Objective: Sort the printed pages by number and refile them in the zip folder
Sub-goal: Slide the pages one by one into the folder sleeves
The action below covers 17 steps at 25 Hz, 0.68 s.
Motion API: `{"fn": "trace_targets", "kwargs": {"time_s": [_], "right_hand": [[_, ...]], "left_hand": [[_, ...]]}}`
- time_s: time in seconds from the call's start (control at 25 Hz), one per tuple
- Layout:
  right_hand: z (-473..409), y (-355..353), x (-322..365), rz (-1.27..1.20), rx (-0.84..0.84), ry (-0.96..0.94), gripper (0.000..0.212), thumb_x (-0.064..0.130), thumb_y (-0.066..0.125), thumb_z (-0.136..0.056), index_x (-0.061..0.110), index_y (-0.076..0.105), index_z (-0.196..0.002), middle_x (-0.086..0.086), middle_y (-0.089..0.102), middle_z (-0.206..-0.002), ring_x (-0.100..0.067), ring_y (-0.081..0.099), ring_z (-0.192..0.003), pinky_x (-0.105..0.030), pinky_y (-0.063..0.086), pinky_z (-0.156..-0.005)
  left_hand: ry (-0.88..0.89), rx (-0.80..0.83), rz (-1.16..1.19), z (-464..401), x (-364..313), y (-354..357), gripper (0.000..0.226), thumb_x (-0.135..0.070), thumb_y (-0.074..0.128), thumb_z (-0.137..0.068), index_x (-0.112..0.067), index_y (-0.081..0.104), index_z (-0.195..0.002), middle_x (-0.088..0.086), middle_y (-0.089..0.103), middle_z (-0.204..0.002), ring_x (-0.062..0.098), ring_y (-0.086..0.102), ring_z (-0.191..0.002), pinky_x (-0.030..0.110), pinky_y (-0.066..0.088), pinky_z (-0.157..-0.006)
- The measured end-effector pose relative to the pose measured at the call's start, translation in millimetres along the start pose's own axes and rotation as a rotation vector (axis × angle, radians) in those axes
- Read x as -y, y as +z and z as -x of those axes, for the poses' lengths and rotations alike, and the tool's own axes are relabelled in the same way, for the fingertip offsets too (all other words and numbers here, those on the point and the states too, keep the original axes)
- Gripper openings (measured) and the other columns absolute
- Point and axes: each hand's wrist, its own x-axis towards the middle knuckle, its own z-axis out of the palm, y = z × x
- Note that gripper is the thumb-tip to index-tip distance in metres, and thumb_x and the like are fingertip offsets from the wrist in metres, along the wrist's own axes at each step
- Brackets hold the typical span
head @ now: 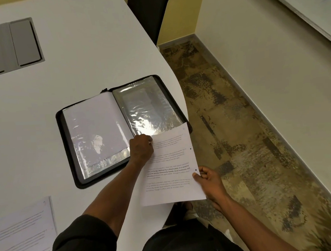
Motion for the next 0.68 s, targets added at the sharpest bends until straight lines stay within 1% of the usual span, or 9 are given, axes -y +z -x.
{"fn": "trace_targets", "kwargs": {"time_s": [0.04,0.12,0.2,0.28,0.36,0.44,0.52,0.6,0.68], "right_hand": [[-3,1,3,-0.015,0.003,0.024,0.011,0.011,0.064,-0.097,0.015,0.070,-0.106,-0.001,0.078,-0.098,-0.023,0.073,-0.093,-0.042,0.061,-0.081],[-9,2,8,-0.053,0.009,0.062,0.010,0.008,0.063,-0.097,0.012,0.069,-0.104,-0.005,0.077,-0.099,-0.023,0.073,-0.090,-0.031,0.059,-0.069],[-15,1,12,-0.081,0.021,0.087,0.011,0.007,0.062,-0.097,0.008,0.069,-0.106,-0.009,0.077,-0.103,-0.025,0.073,-0.090,-0.028,0.056,-0.064],[-20,-2,10,-0.083,0.057,0.130,0.014,0.007,0.062,-0.097,0.009,0.068,-0.111,-0.008,0.076,-0.105,-0.025,0.073,-0.093,-0.032,0.059,-0.067],[-25,-5,4,-0.061,0.111,0.175,0.018,0.008,0.062,-0.097,0.012,0.066,-0.115,-0.005,0.075,-0.108,-0.024,0.073,-0.097,-0.038,0.062,-0.080],[-35,-11,0,-0.009,0.183,0.197,0.022,0.008,0.063,-0.096,0.013,0.066,-0.118,-0.004,0.075,-0.112,-0.023,0.072,-0.101,-0.044,0.059,-0.090],[-48,-22,1,0.055,0.237,0.210,0.023,0.010,0.063,-0.096,0.014,0.065,-0.119,-0.003,0.075,-0.113,-0.021,0.073,-0.101,-0.045,0.059,-0.092],[-63,-32,6,0.092,0.282,0.227,0.020,0.013,0.063,-0.097,0.015,0.066,-0.116,-0.003,0.076,-0.110,-0.020,0.074,-0.097,-0.045,0.059,-0.091],[-80,-38,15,0.057,0.314,0.253,0.016,0.016,0.062,-0.098,0.016,0.065,-0.114,-0.005,0.077,-0.104,-0.021,0.075,-0.089,-0.044,0.061,-0.085]], "left_hand": [[0.018,-0.018,-0.015,1,0,2,0.022,-0.012,0.058,-0.088,-0.016,0.076,-0.101,0.004,0.073,-0.103,0.029,0.062,-0.102,0.039,0.041,-0.090],[0.037,-0.036,-0.041,0,-1,4,0.019,-0.013,0.058,-0.088,-0.015,0.076,-0.096,0.005,0.073,-0.098,0.029,0.064,-0.096,0.039,0.042,-0.086],[0.046,-0.046,-0.054,3,-3,7,0.018,-0.014,0.058,-0.087,-0.015,0.075,-0.091,0.005,0.072,-0.093,0.029,0.065,-0.092,0.038,0.043,-0.083],[0.035,-0.052,-0.076,3,-6,8,0.017,-0.015,0.059,-0.087,-0.016,0.075,-0.091,0.004,0.072,-0.092,0.029,0.065,-0.090,0.039,0.044,-0.082],[0.067,-0.053,-0.086,4,-10,11,0.016,-0.019,0.060,-0.087,-0.017,0.075,-0.093,0.004,0.072,-0.094,0.028,0.066,-0.089,0.039,0.045,-0.082],[0.106,-0.054,-0.098,1,-17,13,0.017,-0.021,0.061,-0.088,-0.018,0.074,-0.097,0.004,0.072,-0.097,0.029,0.065,-0.090,0.040,0.047,-0.080],[0.112,-0.038,-0.113,-1,-25,16,0.018,-0.023,0.059,-0.088,-0.019,0.074,-0.097,0.004,0.072,-0.096,0.029,0.065,-0.089,0.039,0.048,-0.078],[0.123,-0.028,-0.145,2,-38,19,0.018,-0.024,0.058,-0.087,-0.019,0.074,-0.095,0.003,0.071,-0.095,0.028,0.065,-0.088,0.039,0.048,-0.078],[0.115,-0.045,-0.145,-6,-53,23,0.018,-0.022,0.061,-0.086,-0.017,0.074,-0.098,0.003,0.070,-0.098,0.028,0.064,-0.091,0.040,0.047,-0.080]]}}
